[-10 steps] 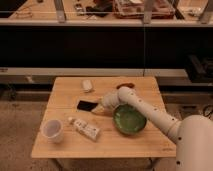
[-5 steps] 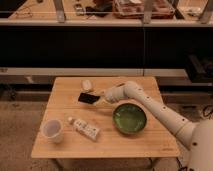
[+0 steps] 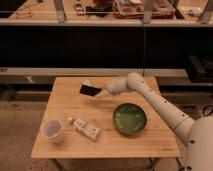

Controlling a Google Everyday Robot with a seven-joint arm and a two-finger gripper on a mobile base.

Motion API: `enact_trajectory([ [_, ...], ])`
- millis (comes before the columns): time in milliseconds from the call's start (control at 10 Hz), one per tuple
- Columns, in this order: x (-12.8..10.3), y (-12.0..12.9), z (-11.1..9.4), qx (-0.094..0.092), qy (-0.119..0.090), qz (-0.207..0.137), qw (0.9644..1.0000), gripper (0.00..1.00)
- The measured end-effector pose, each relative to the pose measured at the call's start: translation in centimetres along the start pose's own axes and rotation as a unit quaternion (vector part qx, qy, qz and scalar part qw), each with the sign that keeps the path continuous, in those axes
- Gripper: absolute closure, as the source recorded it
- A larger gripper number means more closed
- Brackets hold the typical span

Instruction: Place the eraser on the white sponge

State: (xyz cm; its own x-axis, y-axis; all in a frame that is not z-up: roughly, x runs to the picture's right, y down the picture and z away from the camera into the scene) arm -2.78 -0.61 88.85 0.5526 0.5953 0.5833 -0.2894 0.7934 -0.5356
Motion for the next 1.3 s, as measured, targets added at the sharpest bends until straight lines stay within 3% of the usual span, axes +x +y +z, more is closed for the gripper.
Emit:
enact_trajectory([
  [200, -0.2, -2.9, 0.5, 0.016, -0.005, 0.011, 0.9998, 1.00],
  [500, -0.4, -6.5, 2.1, 0.031, 0.008, 0.016, 0.9994, 1.00],
  [1300, 1.0, -11.5, 6.7, 0.045, 0.031, 0.041, 0.9976, 1.00],
])
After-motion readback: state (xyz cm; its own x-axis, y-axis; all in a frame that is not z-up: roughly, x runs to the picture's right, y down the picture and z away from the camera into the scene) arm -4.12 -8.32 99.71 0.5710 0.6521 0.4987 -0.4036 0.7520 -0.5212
